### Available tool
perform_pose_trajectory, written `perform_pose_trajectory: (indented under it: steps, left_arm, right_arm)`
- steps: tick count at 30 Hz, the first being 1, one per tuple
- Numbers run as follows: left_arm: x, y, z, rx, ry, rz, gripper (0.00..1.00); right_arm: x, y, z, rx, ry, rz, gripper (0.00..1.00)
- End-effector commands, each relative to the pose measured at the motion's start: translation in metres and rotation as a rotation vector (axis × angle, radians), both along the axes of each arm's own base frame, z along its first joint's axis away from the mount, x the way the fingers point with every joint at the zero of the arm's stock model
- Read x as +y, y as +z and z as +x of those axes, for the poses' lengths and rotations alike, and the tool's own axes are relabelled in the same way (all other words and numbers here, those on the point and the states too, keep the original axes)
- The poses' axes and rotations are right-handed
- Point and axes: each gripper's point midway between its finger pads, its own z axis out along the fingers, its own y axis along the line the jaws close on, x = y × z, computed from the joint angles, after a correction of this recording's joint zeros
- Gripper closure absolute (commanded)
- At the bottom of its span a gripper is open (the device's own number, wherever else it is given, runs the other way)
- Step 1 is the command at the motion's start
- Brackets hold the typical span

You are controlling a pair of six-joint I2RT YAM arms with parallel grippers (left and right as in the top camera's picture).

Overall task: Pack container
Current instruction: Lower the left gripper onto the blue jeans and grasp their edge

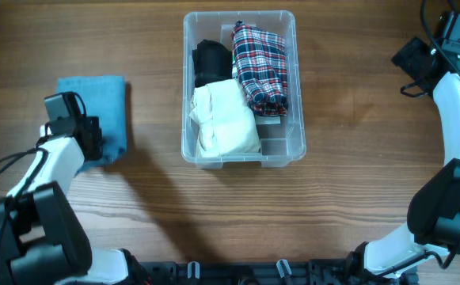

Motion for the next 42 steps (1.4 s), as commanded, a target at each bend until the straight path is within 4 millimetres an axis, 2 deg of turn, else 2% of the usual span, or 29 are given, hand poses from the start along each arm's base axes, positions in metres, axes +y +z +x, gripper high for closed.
perform_pose_trajectory:
  steps: [1,4,6,9,13,15,18,19,20,22,23,24,26,29,32,36,38,40,42]
  left_arm:
    - [-0.038,-0.039,-0.008,0.038,-0.072,-0.196,0.96]
    - [-0.054,-0.032,0.006,-0.032,-0.126,-0.276,0.96]
    - [-0.072,-0.023,0.017,-0.092,-0.192,-0.345,0.96]
    - [-0.089,-0.001,0.036,-0.218,-0.398,-0.339,0.96]
    - [-0.085,0.025,0.041,-0.282,-0.440,-0.283,0.96]
    - [-0.084,0.045,0.044,-0.333,-0.514,-0.211,0.94]
    - [-0.075,0.083,0.046,-0.404,-0.677,0.024,0.79]
    - [-0.062,0.094,0.042,-0.383,-0.683,0.142,0.73]
    - [-0.047,0.105,0.037,-0.353,-0.660,0.247,0.62]
    - [-0.022,0.129,0.025,-0.308,-0.622,0.428,0.07]
    - [-0.017,0.138,0.021,-0.300,-0.639,0.488,0.00]
    - [-0.012,0.146,0.017,-0.289,-0.659,0.546,0.00]
    - [0.006,0.148,0.009,-0.241,-0.634,0.604,0.01]
    - [0.025,0.141,0.002,-0.232,-0.597,0.569,0.00]
    - [0.032,0.133,-0.003,-0.296,-0.615,0.438,0.04]
    - [0.043,0.117,-0.011,-0.233,-0.648,0.334,0.05]
    - [0.039,0.109,-0.006,-0.204,-0.708,0.276,0.08]
    - [0.036,0.102,0.003,-0.187,-0.769,0.205,0.01]
    - [0.040,0.094,0.011,-0.148,-0.794,0.157,0.00]
  right_arm:
    - [0.000,-0.005,0.001,0.007,-0.013,0.005,0.00]
    - [0.000,-0.005,0.001,0.007,-0.013,0.005,0.00]
    - [0.000,-0.005,0.001,0.007,-0.013,0.005,0.00]
    - [0.000,-0.005,0.001,0.007,-0.013,0.005,0.00]
    - [0.000,-0.005,0.001,0.007,-0.013,0.005,0.00]
    - [0.000,-0.005,0.001,0.007,-0.013,0.005,0.00]
    - [0.000,-0.005,0.001,0.006,-0.013,0.005,0.00]
    - [0.000,-0.005,0.001,0.007,-0.013,0.005,0.00]
    - [0.000,-0.005,0.001,0.007,-0.013,0.005,0.00]
    - [0.000,-0.005,0.001,0.007,-0.013,0.005,0.00]
    - [0.000,-0.005,0.001,0.007,-0.013,0.005,0.00]
    - [0.000,-0.005,0.001,0.007,-0.013,0.005,0.00]
    - [0.000,-0.005,0.001,0.007,-0.013,0.005,0.00]
    - [0.000,-0.005,0.001,0.007,-0.013,0.005,0.00]
    - [0.000,-0.005,0.001,0.006,-0.013,0.005,0.00]
    - [0.000,-0.005,0.001,0.007,-0.013,0.005,0.00]
    - [0.000,-0.005,0.001,0.007,-0.013,0.005,0.00]
    - [0.000,-0.005,0.001,0.007,-0.013,0.005,0.00]
    - [0.000,-0.005,0.001,0.007,-0.013,0.005,0.00]
